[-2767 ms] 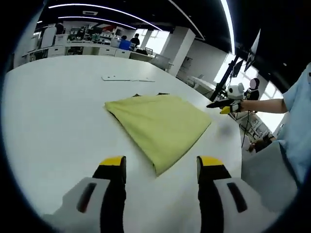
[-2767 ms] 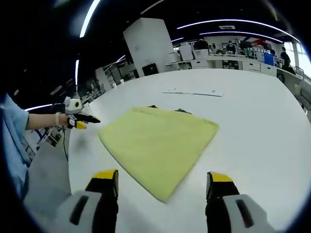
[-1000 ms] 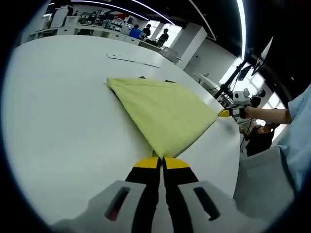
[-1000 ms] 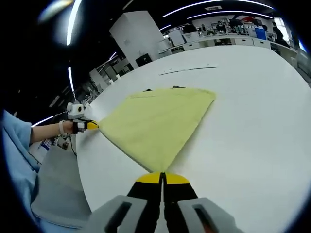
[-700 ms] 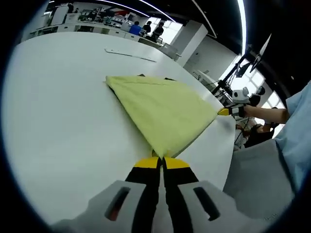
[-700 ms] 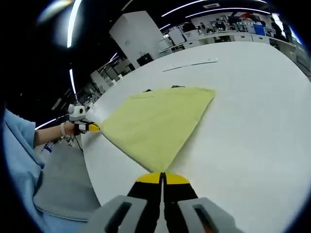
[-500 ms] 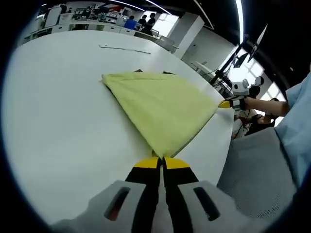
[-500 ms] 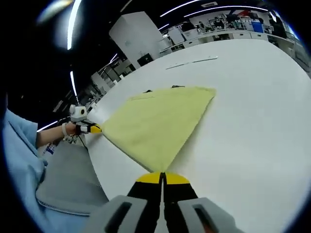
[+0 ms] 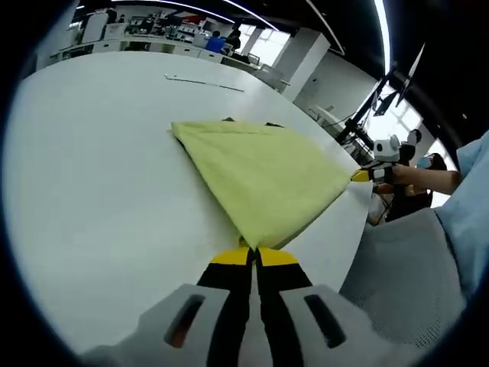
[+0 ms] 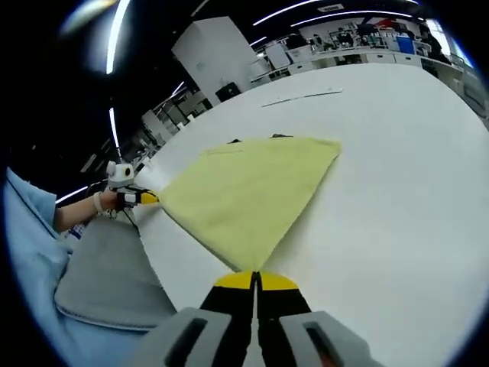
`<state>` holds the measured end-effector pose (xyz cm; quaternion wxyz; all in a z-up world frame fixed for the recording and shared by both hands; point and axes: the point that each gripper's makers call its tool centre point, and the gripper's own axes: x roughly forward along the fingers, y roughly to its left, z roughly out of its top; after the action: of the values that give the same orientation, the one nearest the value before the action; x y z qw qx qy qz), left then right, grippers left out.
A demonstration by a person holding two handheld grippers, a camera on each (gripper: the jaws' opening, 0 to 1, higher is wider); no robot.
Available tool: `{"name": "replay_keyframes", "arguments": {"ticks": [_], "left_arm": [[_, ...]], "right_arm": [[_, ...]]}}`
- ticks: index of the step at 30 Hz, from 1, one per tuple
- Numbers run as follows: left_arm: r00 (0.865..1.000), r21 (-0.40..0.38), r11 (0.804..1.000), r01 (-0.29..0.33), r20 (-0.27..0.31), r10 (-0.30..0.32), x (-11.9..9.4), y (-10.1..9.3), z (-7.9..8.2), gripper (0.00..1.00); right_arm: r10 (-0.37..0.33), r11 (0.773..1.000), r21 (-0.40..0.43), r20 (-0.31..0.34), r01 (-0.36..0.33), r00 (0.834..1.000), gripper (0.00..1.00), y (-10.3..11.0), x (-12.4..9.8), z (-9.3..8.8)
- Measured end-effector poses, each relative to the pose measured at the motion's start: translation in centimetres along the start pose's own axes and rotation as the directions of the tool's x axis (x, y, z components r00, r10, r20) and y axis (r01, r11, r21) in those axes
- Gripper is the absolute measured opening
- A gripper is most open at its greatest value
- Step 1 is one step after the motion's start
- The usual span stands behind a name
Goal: Fold the garment on the visible template until the final outline fits inside the template.
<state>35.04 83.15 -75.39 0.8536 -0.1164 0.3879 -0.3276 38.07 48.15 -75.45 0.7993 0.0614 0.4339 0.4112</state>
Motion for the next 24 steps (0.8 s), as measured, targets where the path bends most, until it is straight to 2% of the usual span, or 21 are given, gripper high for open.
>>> {"name": "replay_keyframes", "arguments": {"ticks": [3, 6, 8, 12, 14, 16, 18, 19, 20, 22, 23, 24], "left_arm": [[1.0, -0.014, 1.0, -0.008, 0.027, 0.009, -0.1, 0.1, 0.0, 0.0], [0.997, -0.078, 0.997, -0.028, 0.068, 0.033, -0.2, 0.6, 0.1, 0.0], [0.996, -0.09, 0.996, -0.023, 0.083, 0.031, -0.3, 0.5, 0.2, 0.0], [0.996, -0.07, 0.996, -0.052, 0.07, 0.057, -0.5, 0.8, -0.1, 0.0], [0.995, -0.067, 0.997, -0.048, 0.089, 0.053, -0.9, 0.7, 0.3, 0.0], [0.988, -0.056, 0.994, -0.099, 0.114, 0.104, -1.7, 1.9, 1.0, 0.01], [0.97, -0.089, 0.988, -0.124, 0.199, 0.139, -3.2, 2.7, 2.8, 0.08], [0.959, -0.109, 0.987, -0.114, 0.247, 0.138, -3.8, 2.6, 3.8, 0.1], [0.941, -0.134, 0.987, -0.086, 0.316, 0.124, -4.7, 2.3, 5.1, 0.14], [0.906, -0.143, 0.989, -0.047, 0.412, 0.102, -6.0, 1.4, 7.1, 0.23], [0.881, -0.124, 0.992, -0.02, 0.467, 0.076, -6.8, 0.4, 8.3, 0.36], [0.866, -0.137, 0.991, -0.003, 0.495, 0.071, -7.1, -0.2, 8.9, 0.48]], "right_arm": [[-0.008, 1.0, -0.012, -0.008, 0.008, 1.0, 0.0, -0.1, 0.1, -0.1], [-0.014, 1.0, -0.01, -0.02, 0.014, 1.0, 0.0, -0.2, 0.3, -0.4], [-0.017, 1.0, -0.003, -0.02, 0.017, 1.0, 0.0, -0.2, 0.3, -0.3], [-0.029, 1.0, 0.002, -0.014, 0.029, 0.999, 0.0, -0.3, 0.2, -0.3], [-0.019, 1.0, 0.019, 0.005, 0.019, 1.0, 0.0, 0.0, 0.1, -0.2], [-0.019, 1.0, 0.007, 0.028, 0.019, 0.999, 0.0, 0.1, -0.2, 0.0], [-0.058, 0.998, -0.013, 0.066, 0.059, 0.996, 0.0, -0.5, -0.8, 0.7], [-0.06, 0.998, -0.023, 0.086, 0.062, 0.995, 0.04, -0.5, -1.2, 1.1], [-0.063, 0.998, -0.01, 0.136, 0.065, 0.989, 0.11, -0.5, -1.7, 2.0], [-0.083, 0.996, 0.009, 0.206, 0.083, 0.975, 0.34, -0.7, -2.4, 3.3], [-0.102, 0.994, -0.004, 0.242, 0.106, 0.965, 0.44, -0.7, -2.8, 4.2], [-0.111, 0.993, -0.017, 0.266, 0.12, 0.958, 0.58, -0.7, -3.1, 4.7]]}}
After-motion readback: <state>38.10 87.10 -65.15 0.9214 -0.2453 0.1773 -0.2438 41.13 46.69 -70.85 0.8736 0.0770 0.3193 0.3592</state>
